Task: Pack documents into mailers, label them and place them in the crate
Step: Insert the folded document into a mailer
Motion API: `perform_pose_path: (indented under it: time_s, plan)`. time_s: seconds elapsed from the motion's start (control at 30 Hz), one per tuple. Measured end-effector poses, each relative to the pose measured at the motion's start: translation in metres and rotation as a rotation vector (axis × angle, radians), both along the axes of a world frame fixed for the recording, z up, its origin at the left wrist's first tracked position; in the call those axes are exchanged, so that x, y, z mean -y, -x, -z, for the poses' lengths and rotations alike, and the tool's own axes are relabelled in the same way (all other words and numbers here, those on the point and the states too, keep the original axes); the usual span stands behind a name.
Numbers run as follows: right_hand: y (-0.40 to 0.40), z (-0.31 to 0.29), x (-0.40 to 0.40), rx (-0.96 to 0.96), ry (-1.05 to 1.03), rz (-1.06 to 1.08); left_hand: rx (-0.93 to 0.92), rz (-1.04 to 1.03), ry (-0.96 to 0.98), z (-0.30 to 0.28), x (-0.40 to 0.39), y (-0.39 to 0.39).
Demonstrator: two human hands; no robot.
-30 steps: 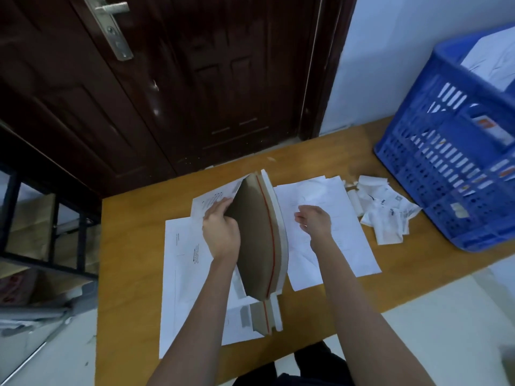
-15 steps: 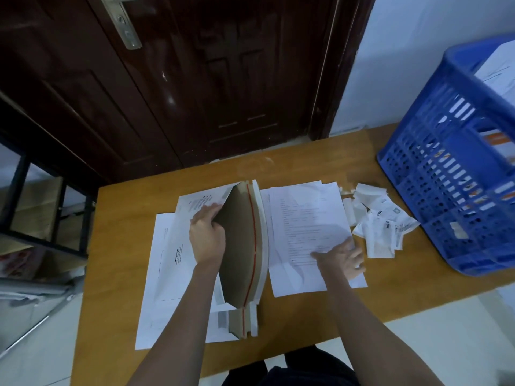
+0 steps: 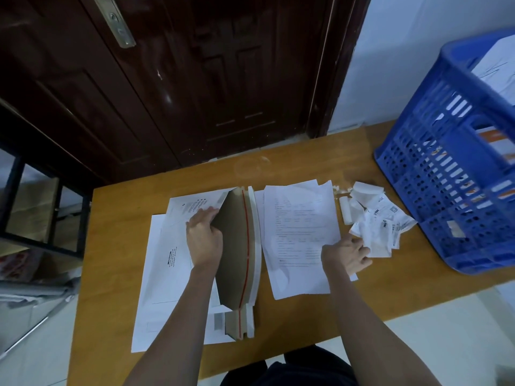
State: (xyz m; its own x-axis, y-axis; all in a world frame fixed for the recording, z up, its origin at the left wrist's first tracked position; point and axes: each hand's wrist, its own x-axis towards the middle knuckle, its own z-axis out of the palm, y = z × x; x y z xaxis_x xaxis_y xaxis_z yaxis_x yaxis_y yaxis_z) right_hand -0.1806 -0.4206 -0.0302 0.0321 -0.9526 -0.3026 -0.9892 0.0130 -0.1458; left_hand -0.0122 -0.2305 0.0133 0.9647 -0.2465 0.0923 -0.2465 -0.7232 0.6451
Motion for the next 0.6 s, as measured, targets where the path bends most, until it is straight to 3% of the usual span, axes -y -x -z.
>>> perform_pose_path:
  time_s: [0.17,0.6]
  plan:
    - [0.0,-0.017,0.011,0.255,-0.072,0.12,0.027,0.008,-0.004,0.001,0.0,0.001]
    - [0.01,-0.044,0.011,0.355,0.16,0.136,0.06,0.028,-0.008,0.007,0.009,0.006]
